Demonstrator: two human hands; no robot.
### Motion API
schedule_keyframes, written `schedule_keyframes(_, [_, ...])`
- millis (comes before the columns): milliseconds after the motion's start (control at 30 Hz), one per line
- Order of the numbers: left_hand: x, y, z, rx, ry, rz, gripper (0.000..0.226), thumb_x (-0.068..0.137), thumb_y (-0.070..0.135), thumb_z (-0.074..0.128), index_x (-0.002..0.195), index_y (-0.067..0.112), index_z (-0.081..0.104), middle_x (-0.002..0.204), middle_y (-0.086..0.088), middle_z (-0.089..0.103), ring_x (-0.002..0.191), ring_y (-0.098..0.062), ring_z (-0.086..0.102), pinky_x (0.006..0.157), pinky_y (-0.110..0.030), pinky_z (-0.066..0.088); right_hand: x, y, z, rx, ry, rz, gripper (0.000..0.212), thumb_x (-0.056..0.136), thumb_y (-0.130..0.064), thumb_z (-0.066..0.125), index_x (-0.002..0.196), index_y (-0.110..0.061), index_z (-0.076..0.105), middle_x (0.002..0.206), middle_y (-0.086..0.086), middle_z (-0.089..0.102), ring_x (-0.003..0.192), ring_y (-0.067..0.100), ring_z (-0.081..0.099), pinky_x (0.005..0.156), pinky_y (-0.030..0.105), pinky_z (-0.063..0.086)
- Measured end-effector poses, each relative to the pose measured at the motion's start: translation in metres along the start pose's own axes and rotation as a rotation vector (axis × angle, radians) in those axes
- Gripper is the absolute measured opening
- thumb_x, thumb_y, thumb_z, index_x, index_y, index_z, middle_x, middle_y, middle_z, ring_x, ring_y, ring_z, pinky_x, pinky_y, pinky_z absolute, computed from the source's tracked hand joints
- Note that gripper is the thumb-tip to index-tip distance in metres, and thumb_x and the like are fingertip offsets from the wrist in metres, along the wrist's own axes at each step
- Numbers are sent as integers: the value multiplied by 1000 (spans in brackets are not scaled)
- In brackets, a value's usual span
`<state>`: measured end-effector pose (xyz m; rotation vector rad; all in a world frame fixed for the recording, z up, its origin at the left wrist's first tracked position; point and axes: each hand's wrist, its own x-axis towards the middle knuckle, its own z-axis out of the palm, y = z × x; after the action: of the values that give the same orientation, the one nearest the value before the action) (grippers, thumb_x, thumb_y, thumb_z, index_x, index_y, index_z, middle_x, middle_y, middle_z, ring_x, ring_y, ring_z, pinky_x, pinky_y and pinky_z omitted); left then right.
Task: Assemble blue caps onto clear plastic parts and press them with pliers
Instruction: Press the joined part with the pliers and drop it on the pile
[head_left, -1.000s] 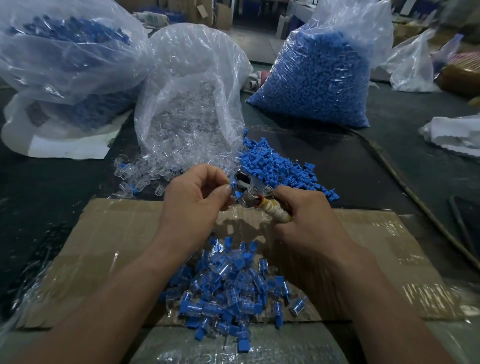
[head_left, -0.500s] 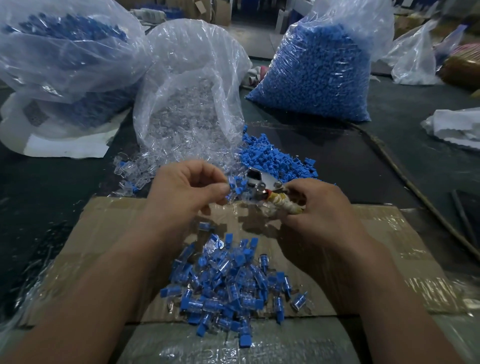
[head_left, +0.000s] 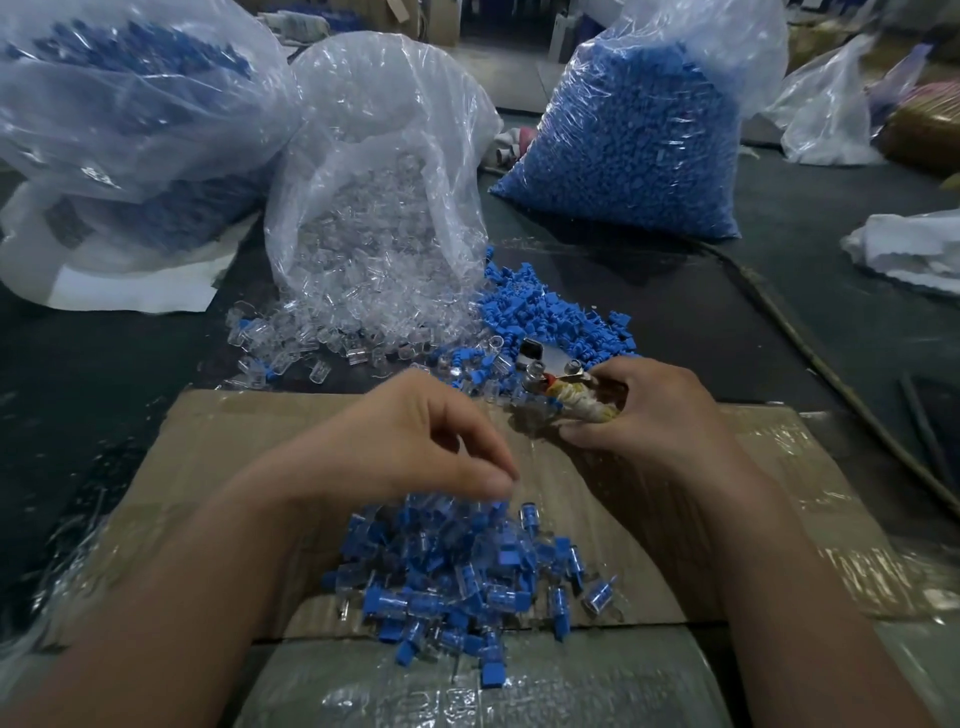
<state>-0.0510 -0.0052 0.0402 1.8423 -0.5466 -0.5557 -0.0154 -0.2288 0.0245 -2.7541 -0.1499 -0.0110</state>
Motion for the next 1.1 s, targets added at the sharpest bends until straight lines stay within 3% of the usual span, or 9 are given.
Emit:
schedule_keyframes(133, [12, -19, -3, -45, 575, -97, 10, 73, 11, 71, 68, 19, 70, 68, -3, 68, 64, -16, 66, 60, -28, 57, -1, 0, 0, -4, -29, -16, 46, 63, -46, 78, 100, -24, 62, 88, -8, 56, 80, 11, 50, 71, 32, 45])
schedule_keyframes(267, [23, -38, -9, 272, 906, -176, 21, 82, 8, 65, 100, 19, 67, 95, 0, 65, 88, -17, 61, 84, -38, 51, -2, -3, 0, 25, -75, -60, 50, 60, -47, 79, 102, -27, 61, 92, -10, 56, 85, 10, 50, 72, 31, 42])
schedule_keyframes(367, [27, -46, -15, 496, 868, -196, 38, 85, 13, 62, 122, 21, 58, 114, -2, 56, 100, -15, 51, 91, -33, 41, -4, -7, 1, 44, -141, -116, 47, 59, -46, 80, 97, -32, 56, 85, -18, 49, 80, 3, 46, 67, 26, 38])
schedule_keyframes(500, [32, -52, -16, 654, 739, -244, 42, 89, 24, 58, 130, 25, 51, 100, 4, 40, 94, -10, 39, 83, -27, 32, -6, -12, 2, 35, -207, -163, 48, 58, -49, 79, 96, -32, 55, 82, -22, 46, 79, 0, 45, 66, 24, 37])
schedule_keyframes(700, [36, -52, -17, 671, 744, -254, 23, 88, 27, 59, 110, 22, 64, 108, 1, 59, 100, -17, 54, 84, -34, 43, -5, -12, 4, -25, -208, -170, 66, 59, -53, 77, 114, -26, 54, 89, -18, 44, 89, 7, 46, 76, 28, 39])
schedule_keyframes(800, [34, -53, -15, 636, 819, -212, 14, 88, 23, 59, 101, 21, 64, 94, 7, 58, 89, -14, 52, 78, -29, 40, -5, -9, 2, -25, -220, -167, 66, 58, -55, 77, 113, -26, 53, 92, -15, 46, 91, 9, 47, 79, 29, 42])
schedule_keyframes(933, [31, -48, -12, 280, 910, -123, 14, 89, 19, 57, 81, 30, 55, 82, 14, 56, 78, -8, 57, 69, -27, 47, -5, -8, 2, -71, -277, -183, 59, 55, -59, 75, 99, -35, 44, 92, -17, 44, 92, 8, 44, 77, 28, 38])
schedule_keyframes(1000, [27, -42, -10, -30, 912, -58, 19, 89, 15, 57, 79, 31, 60, 85, 8, 60, 80, -14, 63, 69, -35, 56, -6, -10, 3, -111, -291, -192, 61, 55, -63, 72, 98, -37, 37, 94, -15, 42, 92, 8, 42, 76, 27, 34])
schedule_keyframes(1100, [21, -34, -8, -194, 878, -25, 25, 84, 9, 62, 76, 32, 68, 78, 5, 66, 78, -18, 67, 71, -44, 57, -5, -12, 6, -117, -267, -179, 65, 55, -66, 69, 105, -35, 42, 97, -14, 41, 93, 8, 39, 77, 27, 32])
